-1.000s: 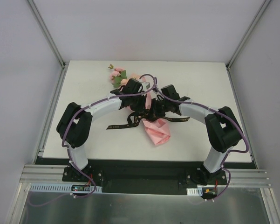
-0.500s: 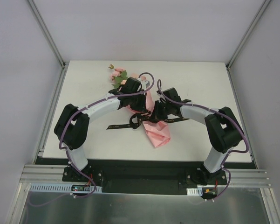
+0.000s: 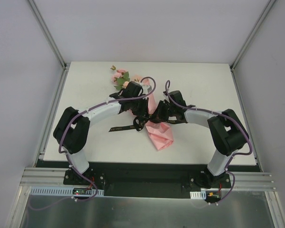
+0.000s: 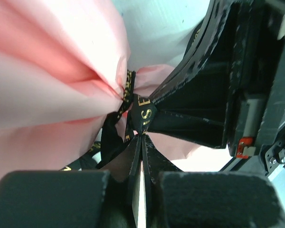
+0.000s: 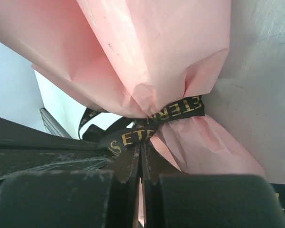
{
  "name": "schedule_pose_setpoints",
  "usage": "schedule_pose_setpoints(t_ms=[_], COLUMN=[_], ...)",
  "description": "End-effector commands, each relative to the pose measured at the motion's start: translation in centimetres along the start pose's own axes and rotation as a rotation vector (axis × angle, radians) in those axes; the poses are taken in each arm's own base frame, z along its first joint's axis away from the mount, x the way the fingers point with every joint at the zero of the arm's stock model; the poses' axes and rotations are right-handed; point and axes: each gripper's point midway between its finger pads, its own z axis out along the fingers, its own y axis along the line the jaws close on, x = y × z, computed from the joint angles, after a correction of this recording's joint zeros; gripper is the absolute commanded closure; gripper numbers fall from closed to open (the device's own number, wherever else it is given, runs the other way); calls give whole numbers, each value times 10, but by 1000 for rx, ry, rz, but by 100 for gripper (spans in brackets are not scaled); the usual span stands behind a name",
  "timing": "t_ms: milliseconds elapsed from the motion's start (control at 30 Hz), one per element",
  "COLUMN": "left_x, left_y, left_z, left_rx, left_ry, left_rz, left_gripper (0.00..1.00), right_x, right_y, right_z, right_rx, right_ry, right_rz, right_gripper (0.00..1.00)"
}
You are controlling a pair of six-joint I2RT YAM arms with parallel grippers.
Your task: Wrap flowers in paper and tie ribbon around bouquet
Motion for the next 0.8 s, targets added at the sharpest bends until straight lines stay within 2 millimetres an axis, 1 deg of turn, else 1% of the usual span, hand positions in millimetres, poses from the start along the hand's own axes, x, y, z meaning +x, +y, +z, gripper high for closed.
schedule_pose_setpoints(t_ms=[0, 67, 133, 200, 300, 400, 500, 533, 567, 600, 633, 667, 733, 767], left_x=[-4, 4, 4, 11, 20, 25, 26, 26, 26, 25, 25, 26, 25, 24], left_y=[-13, -14, -16, -12, -6, 0, 2, 3, 4, 4, 4, 4, 2, 2], left_z=[-19, -20, -21, -18, -10, -3, 0, 1, 1, 0, 0, 0, 0, 0], left_rx=[51, 63, 73, 68, 58, 48, 41, 35, 32, 31, 29, 29, 39, 42], left_ry=[-44, -28, -42, -33, -7, 9, 9, 8, 7, 4, 2, 4, 2, 1], left_rz=[1, -6, -5, -18, -35, -49, -50, -50, -47, -48, -48, -51, -49, -48], left_gripper=[100, 100, 100, 100, 100, 100, 100, 100, 100, 100, 100, 100, 100, 100], right_x=[-17, -19, -22, -25, -23, -20, -18, -17, -14, -13, -16, -13, -14, -11], right_y=[23, 24, 26, 25, 22, 18, 15, 17, 12, 11, 15, 12, 16, 14], right_z=[-1, 0, 2, 4, 4, 3, 1, 0, -1, -4, -10, -13, -20, -22], right_rx=[-91, -101, -112, -114, -115, -105, -107, -114, -105, -99, -101, -88, -80, -68], right_ry=[-69, -74, -86, -102, -107, -108, -96, -94, -88, -91, -107, -99, -100, -87], right_rz=[34, 66, 71, 84, 99, 92, 91, 84, 83, 77, 54, 54, 35, 33], right_gripper=[99, 99, 100, 99, 98, 93, 88, 84, 81, 78, 73, 72, 71, 68])
